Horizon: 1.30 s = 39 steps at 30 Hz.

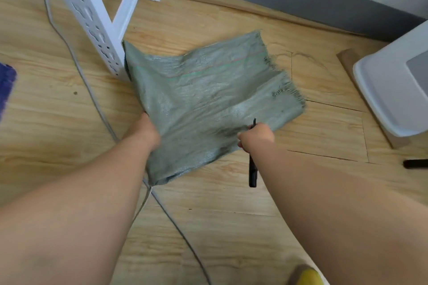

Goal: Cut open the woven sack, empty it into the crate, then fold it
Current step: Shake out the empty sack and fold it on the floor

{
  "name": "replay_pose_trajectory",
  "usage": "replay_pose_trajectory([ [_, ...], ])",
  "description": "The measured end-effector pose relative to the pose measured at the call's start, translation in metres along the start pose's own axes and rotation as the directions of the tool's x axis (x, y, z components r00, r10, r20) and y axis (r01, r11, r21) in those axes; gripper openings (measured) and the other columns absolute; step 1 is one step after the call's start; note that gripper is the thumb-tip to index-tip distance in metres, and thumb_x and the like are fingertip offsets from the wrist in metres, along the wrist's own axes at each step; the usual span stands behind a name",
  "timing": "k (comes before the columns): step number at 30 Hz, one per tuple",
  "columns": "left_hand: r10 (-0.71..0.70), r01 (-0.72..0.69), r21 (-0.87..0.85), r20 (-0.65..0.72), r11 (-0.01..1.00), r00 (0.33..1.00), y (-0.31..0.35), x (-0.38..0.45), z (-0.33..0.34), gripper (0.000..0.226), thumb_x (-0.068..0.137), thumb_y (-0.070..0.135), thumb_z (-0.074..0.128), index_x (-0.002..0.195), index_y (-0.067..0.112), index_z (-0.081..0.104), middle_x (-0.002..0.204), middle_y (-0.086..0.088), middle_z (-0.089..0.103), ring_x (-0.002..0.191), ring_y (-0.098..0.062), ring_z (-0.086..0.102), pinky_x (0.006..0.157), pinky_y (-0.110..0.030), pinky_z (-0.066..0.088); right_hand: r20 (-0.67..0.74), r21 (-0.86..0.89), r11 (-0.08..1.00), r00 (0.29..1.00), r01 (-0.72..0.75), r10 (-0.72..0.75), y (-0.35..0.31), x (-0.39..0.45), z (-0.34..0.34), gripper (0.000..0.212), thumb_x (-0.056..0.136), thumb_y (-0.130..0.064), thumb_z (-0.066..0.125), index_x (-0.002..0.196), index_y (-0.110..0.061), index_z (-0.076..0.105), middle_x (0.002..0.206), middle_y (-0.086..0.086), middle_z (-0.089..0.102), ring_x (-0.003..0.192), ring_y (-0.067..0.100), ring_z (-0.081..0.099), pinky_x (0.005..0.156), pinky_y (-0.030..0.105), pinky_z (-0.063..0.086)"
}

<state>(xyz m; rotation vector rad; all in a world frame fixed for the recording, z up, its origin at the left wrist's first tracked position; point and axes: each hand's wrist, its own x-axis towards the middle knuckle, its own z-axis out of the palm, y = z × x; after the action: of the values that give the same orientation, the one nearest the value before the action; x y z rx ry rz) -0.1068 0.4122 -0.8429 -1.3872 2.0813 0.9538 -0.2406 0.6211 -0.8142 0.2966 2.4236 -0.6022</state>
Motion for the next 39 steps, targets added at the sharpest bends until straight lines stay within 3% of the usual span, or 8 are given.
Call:
replay_pose_trajectory([
  [3,0.003,0.037,0.413,-0.096,0.910,0.995,0.015,0.000,-0.003,0.047,0.093,0.017,0.045,0.140,0.021,0.037,0.142,-0.010,0.045,0.135,-0.031,0.037,0.112,-0.052,0.022,0.004,0.025,0.999,0.999,-0.046,0.046,0.003,0.002,0.008,0.034,0.085,-0.009,0.064,0.118,-0.009,0.054,0.105,0.013,0.068,0.098,0.027,0.070,0.086,0.042,0.058],
  [7,-0.038,0.077,0.121,-0.298,0.990,0.954,0.022,0.023,0.004,0.074,0.095,0.018,0.048,0.154,0.020,0.003,0.145,-0.017,0.042,0.133,-0.036,0.038,0.110,-0.046,0.026,-0.030,0.098,0.991,0.995,-0.096,0.099,0.013,0.004,0.012,0.036,0.088,-0.015,0.065,0.122,-0.015,0.053,0.105,0.011,0.070,0.097,0.026,0.070,0.086,0.041,0.058],
  [14,0.497,-0.511,0.274,0.123,0.815,0.859,0.042,0.038,0.015,0.088,0.086,-0.007,0.041,0.143,0.055,0.017,0.140,-0.008,0.051,0.104,-0.035,0.060,0.087,-0.040,0.052,-0.217,0.225,0.963,0.956,-0.149,0.198,0.044,0.004,0.011,0.013,0.092,-0.019,0.059,0.103,-0.019,0.051,0.103,0.008,0.068,0.091,0.025,0.070,0.075,0.036,0.058],
  [23,0.747,-0.760,0.252,0.163,0.600,0.644,0.092,0.004,0.029,0.082,0.092,-0.004,0.037,0.138,0.062,0.024,0.133,-0.001,0.054,0.082,-0.022,0.052,0.069,-0.032,0.046,-0.070,0.643,0.666,0.837,-0.378,0.542,0.080,-0.012,-0.005,0.053,0.090,-0.063,0.048,0.094,-0.010,0.059,0.062,0.000,0.068,0.056,0.014,0.059,0.066,0.032,0.051],
  [27,0.602,-0.584,0.146,-0.187,0.799,0.776,0.099,0.008,0.041,0.083,0.094,-0.001,0.042,0.146,0.053,0.007,0.129,-0.012,0.054,0.099,-0.035,0.060,0.080,-0.043,0.052,-0.209,0.545,0.774,0.842,-0.322,0.497,0.078,-0.011,-0.004,0.047,0.093,-0.054,0.051,0.102,-0.008,0.056,0.079,0.005,0.073,0.081,0.022,0.069,0.079,0.036,0.055],
  [30,0.613,-0.516,0.333,-0.475,0.790,0.632,0.097,0.014,0.044,0.076,0.089,0.007,0.058,0.152,0.021,0.018,0.141,-0.013,0.042,0.127,-0.034,0.041,0.101,-0.045,0.038,-0.341,0.452,0.860,0.845,-0.237,0.412,0.075,-0.008,-0.002,0.033,0.094,-0.039,0.058,0.114,-0.014,0.051,0.101,0.008,0.070,0.091,0.026,0.070,0.072,0.032,0.051],
  [35,0.769,-0.802,0.514,0.364,0.304,0.525,0.081,-0.006,0.070,0.087,0.080,0.058,0.064,0.151,0.035,0.019,0.159,0.002,0.016,0.148,-0.025,0.008,0.117,-0.053,0.008,-0.215,0.273,0.956,0.961,-0.110,0.172,0.065,-0.008,0.005,0.029,0.092,-0.023,0.061,0.120,-0.019,0.054,0.106,0.000,0.065,0.096,0.025,0.069,0.080,0.036,0.056],
  [39,0.642,-0.670,0.639,0.342,0.378,0.687,0.065,0.000,0.074,0.074,0.093,0.018,0.054,0.152,0.036,0.013,0.161,-0.003,0.008,0.148,-0.031,0.008,0.113,-0.060,0.018,0.036,0.482,0.798,0.918,-0.363,0.395,0.065,-0.012,0.005,0.018,0.086,-0.020,0.070,0.094,-0.007,0.061,0.076,0.006,0.065,0.057,0.015,0.055,0.057,0.025,0.046],
])
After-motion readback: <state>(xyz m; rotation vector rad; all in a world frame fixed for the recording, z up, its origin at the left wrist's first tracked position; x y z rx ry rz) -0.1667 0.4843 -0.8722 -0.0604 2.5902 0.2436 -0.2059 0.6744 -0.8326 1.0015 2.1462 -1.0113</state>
